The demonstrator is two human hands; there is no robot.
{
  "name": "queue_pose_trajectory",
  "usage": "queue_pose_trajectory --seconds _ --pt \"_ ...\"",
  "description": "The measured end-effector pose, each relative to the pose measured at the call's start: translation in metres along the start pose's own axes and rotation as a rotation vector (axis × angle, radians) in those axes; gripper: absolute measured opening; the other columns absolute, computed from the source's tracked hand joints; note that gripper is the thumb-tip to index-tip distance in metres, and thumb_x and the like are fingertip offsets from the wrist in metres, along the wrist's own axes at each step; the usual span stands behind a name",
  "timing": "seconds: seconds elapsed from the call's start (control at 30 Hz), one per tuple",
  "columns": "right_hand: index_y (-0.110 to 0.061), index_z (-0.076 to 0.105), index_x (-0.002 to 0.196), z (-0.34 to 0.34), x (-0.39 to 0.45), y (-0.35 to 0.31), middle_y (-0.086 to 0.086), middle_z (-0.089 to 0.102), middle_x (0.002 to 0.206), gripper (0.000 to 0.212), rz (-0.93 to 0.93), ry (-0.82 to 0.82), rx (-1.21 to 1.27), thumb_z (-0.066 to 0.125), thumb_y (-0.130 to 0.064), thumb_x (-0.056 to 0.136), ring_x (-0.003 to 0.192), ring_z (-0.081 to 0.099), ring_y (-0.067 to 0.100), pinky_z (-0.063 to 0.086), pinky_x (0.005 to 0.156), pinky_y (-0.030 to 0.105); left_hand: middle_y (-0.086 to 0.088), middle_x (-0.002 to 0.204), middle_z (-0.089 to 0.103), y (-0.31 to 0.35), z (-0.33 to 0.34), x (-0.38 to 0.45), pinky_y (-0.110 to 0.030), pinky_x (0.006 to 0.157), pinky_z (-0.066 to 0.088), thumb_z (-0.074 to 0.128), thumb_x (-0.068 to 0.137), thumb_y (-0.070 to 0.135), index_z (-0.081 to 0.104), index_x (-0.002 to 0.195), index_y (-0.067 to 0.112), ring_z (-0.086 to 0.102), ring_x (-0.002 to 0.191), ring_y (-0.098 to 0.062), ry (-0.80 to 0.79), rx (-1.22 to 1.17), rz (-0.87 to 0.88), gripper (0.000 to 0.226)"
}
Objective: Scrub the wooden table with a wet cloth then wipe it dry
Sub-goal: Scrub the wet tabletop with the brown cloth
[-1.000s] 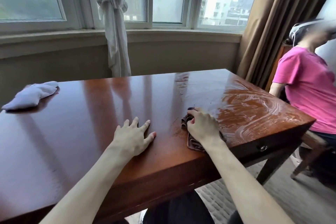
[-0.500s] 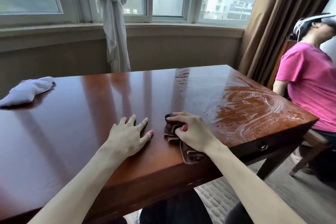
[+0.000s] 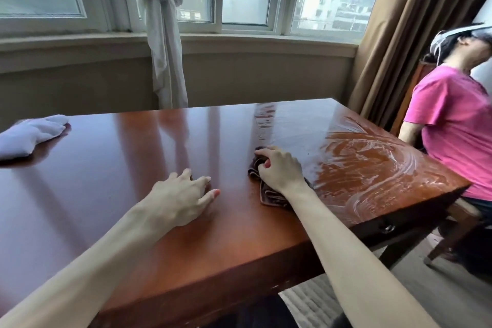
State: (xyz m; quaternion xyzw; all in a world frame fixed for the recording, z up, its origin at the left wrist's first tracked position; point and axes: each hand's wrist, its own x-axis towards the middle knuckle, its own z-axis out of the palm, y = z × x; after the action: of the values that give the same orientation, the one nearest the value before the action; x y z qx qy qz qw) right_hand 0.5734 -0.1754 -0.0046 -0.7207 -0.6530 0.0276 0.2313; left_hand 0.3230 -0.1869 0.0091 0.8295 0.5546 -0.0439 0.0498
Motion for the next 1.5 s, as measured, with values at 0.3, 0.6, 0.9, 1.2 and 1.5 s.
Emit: queue_pose_trajectory --seconds 0.3,0.6,0.9,1.2,1.5 --pt "-0.036 0.07 0.125 0.028 0.089 0.019 -0.007 0.066 0.127 0.044 0.005 0.045 0.019 0.055 -0.022 0.087 0.111 0.063 0.026 0.051 0.089 0.037 -0.006 0.161 0.031 0.004 0.003 0.119 -0.046 0.117 0.029 0.029 0.099 0.064 0.033 0.153 0.04 0.03 0.145 -0.03 0.134 -0.101 -0.012 0.059" --pt "-0.034 0.07 0.124 0.077 0.262 0.04 0.003 0.065 0.122 0.043 0.017 0.075 -0.022 0.051 -0.019 0.089 0.109 0.062 0.033 0.048 0.085 0.037 -0.001 0.168 0.01 -0.033 0.011 0.215 -0.055 0.122 0.015 0.009 0.085 0.084 0.01 0.154 0.056 0.011 0.153 -0.034 0.064 -0.069 -0.122 0.075" --pt "-0.033 0.07 0.124 0.092 0.334 0.046 -0.002 0.062 0.13 0.041 0.015 0.023 -0.044 0.049 -0.023 0.09 0.117 0.059 0.029 0.048 0.093 0.038 0.002 0.169 0.002 -0.031 0.007 0.215 -0.053 0.124 0.01 0.011 0.087 0.081 0.002 0.153 0.059 0.005 0.154 -0.032 0.016 -0.04 -0.131 0.07" --pt "-0.038 0.068 0.128 0.053 0.165 0.014 -0.014 0.057 0.14 0.042 -0.085 -0.032 0.009 0.054 -0.026 0.09 0.121 0.057 0.02 0.049 0.095 0.038 -0.003 0.168 0.01 -0.027 0.001 0.213 -0.058 0.12 0.015 0.017 0.091 0.08 0.011 0.155 0.055 0.012 0.152 -0.037 0.01 -0.041 -0.138 0.069" --pt "-0.047 0.064 0.129 0.035 0.08 -0.001 -0.022 0.053 0.144 0.049 -0.231 -0.098 0.064 0.052 -0.027 0.086 0.13 0.05 0.006 0.049 0.102 0.036 -0.004 0.168 0.013 -0.027 0.003 0.204 -0.058 0.121 0.012 0.019 0.093 0.078 0.017 0.155 0.052 0.012 0.152 -0.037 0.053 -0.089 -0.139 0.067"
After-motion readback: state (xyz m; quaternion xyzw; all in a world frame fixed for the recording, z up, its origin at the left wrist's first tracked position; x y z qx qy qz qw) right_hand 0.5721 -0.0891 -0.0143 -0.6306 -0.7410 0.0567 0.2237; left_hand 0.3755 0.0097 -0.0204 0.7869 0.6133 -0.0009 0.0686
